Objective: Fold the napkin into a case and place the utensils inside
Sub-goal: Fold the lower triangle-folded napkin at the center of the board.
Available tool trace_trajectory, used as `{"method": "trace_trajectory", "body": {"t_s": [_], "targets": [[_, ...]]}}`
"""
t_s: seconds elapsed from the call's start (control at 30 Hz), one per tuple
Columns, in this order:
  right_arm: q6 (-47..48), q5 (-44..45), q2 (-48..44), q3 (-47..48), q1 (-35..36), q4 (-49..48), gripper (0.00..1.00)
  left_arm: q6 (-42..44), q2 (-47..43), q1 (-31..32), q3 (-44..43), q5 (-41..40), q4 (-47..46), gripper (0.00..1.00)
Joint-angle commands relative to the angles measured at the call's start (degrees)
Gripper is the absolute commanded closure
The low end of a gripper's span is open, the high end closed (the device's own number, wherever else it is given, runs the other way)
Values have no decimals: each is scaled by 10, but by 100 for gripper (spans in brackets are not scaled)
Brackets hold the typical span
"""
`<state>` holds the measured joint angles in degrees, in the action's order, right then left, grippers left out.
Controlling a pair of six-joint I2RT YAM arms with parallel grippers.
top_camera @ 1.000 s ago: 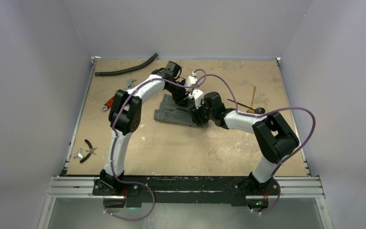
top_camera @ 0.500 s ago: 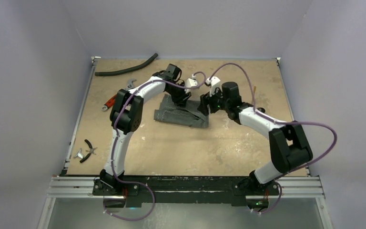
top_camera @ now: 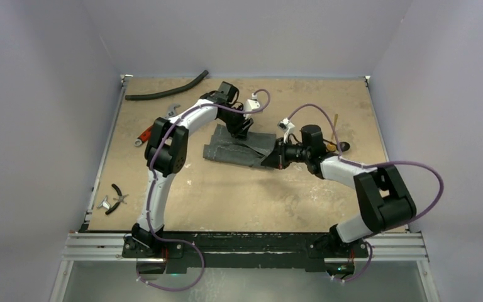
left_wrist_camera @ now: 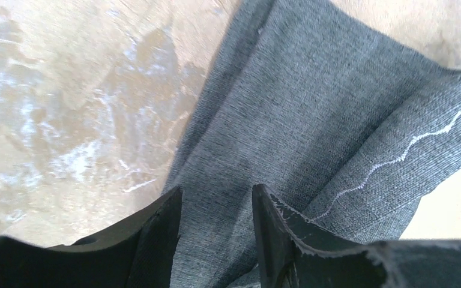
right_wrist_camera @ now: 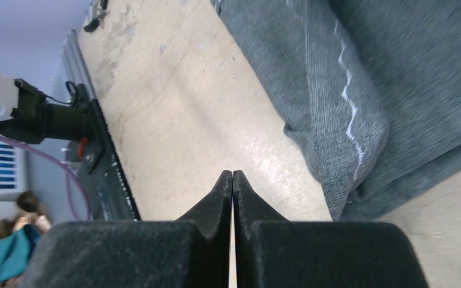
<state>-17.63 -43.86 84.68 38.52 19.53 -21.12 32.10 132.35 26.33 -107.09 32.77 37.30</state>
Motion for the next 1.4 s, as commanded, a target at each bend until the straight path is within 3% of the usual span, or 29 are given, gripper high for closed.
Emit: {"method": "trace_trajectory", "body": {"t_s": [0.0, 0.33, 0.73, 1.0, 1.13, 1.27, 1.37], "targets": [[-82, -70, 42, -12, 0, -124, 100, -39, -2, -11, -51, 36, -7, 53], [-96, -54, 171, 72, -6, -164, 100, -44, 34, 4, -55, -3, -53, 51], [-149, 13, 258, 96, -25, -157, 100, -11, 33, 4, -43, -9, -30, 53], [-159, 37, 280, 118, -26, -114, 100, -12, -20, 1, -52, -6, -15, 51], [-126, 28, 255, 139, -26, -86, 89, -27, -54, -10, -61, -14, -2, 44], [-111, 7, 226, 158, -26, -36, 88, -5, -83, -32, -75, -10, 69, 36], [-115, -38, 204, 171, -25, -36, 88, 34, -116, -56, -39, -16, 129, 35]]}}
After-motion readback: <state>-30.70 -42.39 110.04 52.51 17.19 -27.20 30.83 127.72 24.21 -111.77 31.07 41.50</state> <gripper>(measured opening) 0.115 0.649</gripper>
